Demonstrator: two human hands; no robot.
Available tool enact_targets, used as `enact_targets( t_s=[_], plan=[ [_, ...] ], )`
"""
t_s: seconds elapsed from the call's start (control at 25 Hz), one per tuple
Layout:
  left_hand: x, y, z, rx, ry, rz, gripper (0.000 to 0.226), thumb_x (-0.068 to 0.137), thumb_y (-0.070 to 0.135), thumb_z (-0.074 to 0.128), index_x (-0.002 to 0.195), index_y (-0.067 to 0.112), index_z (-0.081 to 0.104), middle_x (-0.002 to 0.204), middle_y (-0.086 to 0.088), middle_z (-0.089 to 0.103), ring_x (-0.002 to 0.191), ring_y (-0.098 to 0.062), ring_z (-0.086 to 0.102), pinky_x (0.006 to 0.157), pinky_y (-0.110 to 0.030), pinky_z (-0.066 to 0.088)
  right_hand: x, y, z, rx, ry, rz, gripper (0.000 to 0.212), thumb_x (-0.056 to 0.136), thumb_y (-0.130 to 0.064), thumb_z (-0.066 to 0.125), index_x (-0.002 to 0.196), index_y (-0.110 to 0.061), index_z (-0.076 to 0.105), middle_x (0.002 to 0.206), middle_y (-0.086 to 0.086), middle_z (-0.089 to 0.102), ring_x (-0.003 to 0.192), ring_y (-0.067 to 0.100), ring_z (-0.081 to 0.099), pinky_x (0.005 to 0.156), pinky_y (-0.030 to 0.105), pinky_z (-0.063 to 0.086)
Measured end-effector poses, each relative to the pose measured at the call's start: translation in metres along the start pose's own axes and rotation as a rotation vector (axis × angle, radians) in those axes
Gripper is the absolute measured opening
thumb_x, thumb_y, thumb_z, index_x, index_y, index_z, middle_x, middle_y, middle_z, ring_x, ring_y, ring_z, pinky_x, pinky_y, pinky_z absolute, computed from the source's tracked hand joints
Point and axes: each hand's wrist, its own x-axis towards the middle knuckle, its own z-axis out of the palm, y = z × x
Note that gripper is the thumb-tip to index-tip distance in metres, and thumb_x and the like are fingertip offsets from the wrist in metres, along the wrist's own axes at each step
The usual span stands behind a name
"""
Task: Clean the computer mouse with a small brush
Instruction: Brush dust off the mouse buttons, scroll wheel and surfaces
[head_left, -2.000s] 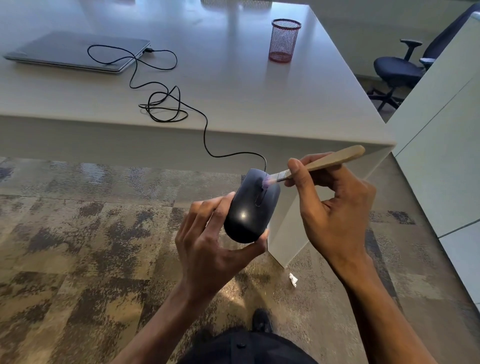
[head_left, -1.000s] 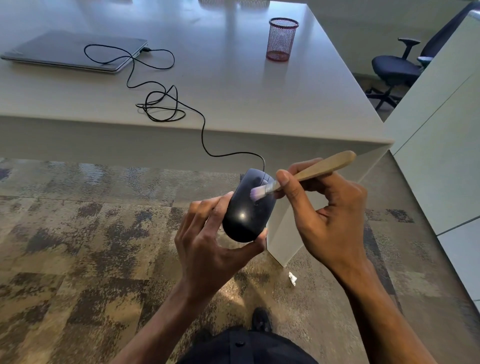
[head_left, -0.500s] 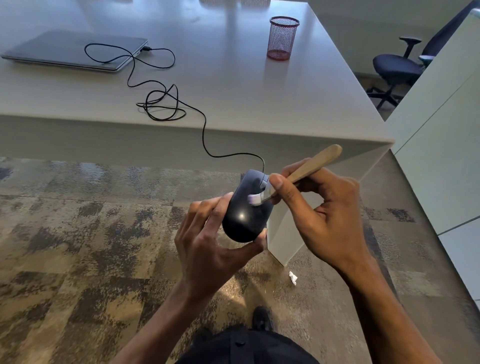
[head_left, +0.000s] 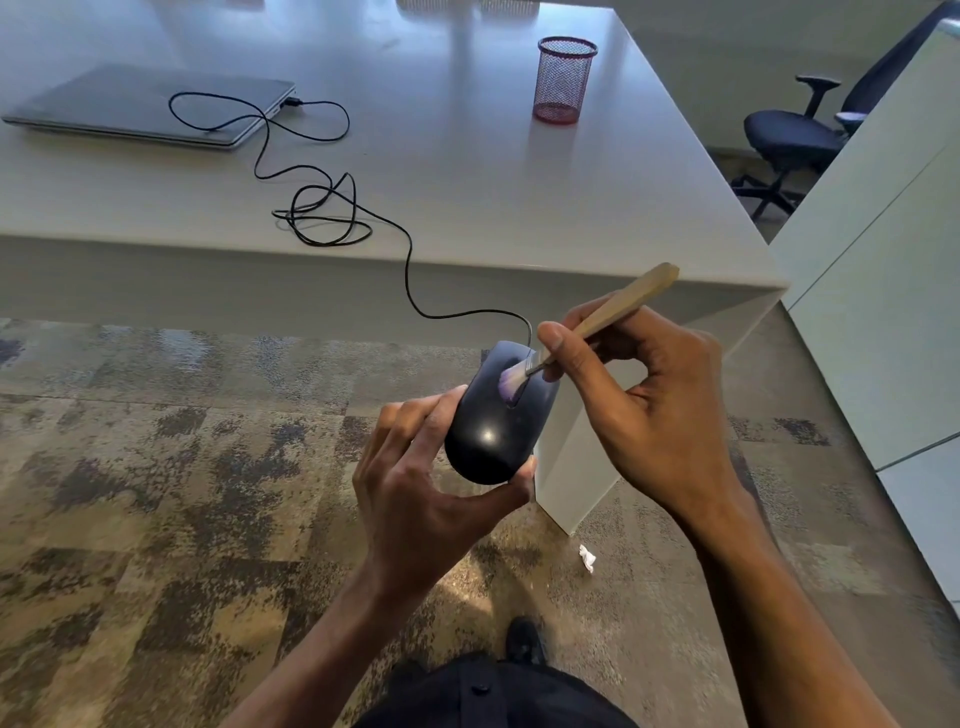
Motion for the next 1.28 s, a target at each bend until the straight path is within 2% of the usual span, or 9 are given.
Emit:
enact_targets(
  t_s=[0.16, 0.28, 0.44, 0.72, 0.92, 1.08, 1.28],
  plan=[
    [0.000, -0.001, -0.001, -0.011, -0.017, -0.039, 0.072, 0.067, 0.057, 0.070, 0.112, 0.002, 0.066, 0.104, -0.009, 0.068, 0.095, -0.015, 0.055, 0.079, -0.025, 0.047, 0.004, 0.005, 0.002, -0.126, 0.022, 0.010, 0.022, 0.093, -0.030, 0.063, 0.094, -0.010, 0.072, 0.078, -0.012, 0.069, 0.070, 0.000, 0.069, 0.072, 0.011, 0.054],
    [0.002, 0.000, -0.001, -0.008, -0.009, -0.034, 0.070, 0.067, 0.056, 0.070, 0.111, 0.002, 0.066, 0.103, -0.008, 0.068, 0.094, -0.017, 0.057, 0.078, -0.026, 0.048, 0.002, 0.004, 0.002, -0.083, 0.038, -0.016, 0.016, 0.093, -0.026, 0.066, 0.094, -0.011, 0.071, 0.077, -0.013, 0.067, 0.071, 0.001, 0.069, 0.071, 0.007, 0.052],
    [0.001, 0.001, -0.001, -0.008, -0.009, -0.024, 0.072, 0.068, 0.058, 0.069, 0.110, 0.000, 0.066, 0.101, -0.010, 0.068, 0.092, -0.021, 0.059, 0.078, -0.027, 0.048, -0.001, -0.002, 0.005, 0.002, -0.043, -0.051, 0.006, 0.092, -0.019, 0.068, 0.092, -0.013, 0.069, 0.075, -0.010, 0.069, 0.071, 0.003, 0.070, 0.069, 0.006, 0.049],
    [0.000, 0.000, -0.002, -0.007, -0.015, -0.022, 0.072, 0.069, 0.060, 0.069, 0.111, 0.002, 0.066, 0.103, -0.008, 0.068, 0.094, -0.019, 0.058, 0.078, -0.023, 0.046, 0.003, 0.001, -0.001, -0.083, 0.019, -0.005, 0.011, 0.093, -0.024, 0.066, 0.095, -0.014, 0.070, 0.077, -0.017, 0.066, 0.069, -0.002, 0.069, 0.070, 0.009, 0.052],
    [0.000, 0.000, -0.003, -0.011, -0.020, -0.026, 0.072, 0.070, 0.060, 0.068, 0.111, 0.001, 0.066, 0.102, -0.009, 0.068, 0.092, -0.020, 0.058, 0.078, -0.024, 0.046, 0.001, -0.005, -0.001, 0.039, -0.110, -0.026, 0.004, 0.092, -0.012, 0.068, 0.088, -0.010, 0.069, 0.074, -0.006, 0.070, 0.069, 0.003, 0.070, 0.068, 0.007, 0.049],
    [0.001, 0.001, -0.003, 0.008, -0.023, -0.009, 0.069, 0.069, 0.056, 0.069, 0.110, 0.000, 0.066, 0.101, -0.009, 0.069, 0.091, -0.021, 0.059, 0.077, -0.025, 0.046, 0.001, -0.007, -0.003, 0.059, -0.118, -0.009, 0.006, 0.092, -0.010, 0.068, 0.087, -0.007, 0.070, 0.074, -0.003, 0.071, 0.068, 0.004, 0.070, 0.068, 0.008, 0.049],
    [0.001, 0.002, -0.003, 0.010, -0.023, -0.002, 0.068, 0.068, 0.055, 0.070, 0.111, 0.001, 0.066, 0.101, -0.009, 0.068, 0.091, -0.022, 0.060, 0.076, -0.027, 0.047, 0.004, -0.003, -0.002, -0.041, -0.045, -0.020, 0.010, 0.092, -0.021, 0.066, 0.091, -0.012, 0.070, 0.075, -0.012, 0.068, 0.071, 0.003, 0.069, 0.070, 0.008, 0.051]
  ],
)
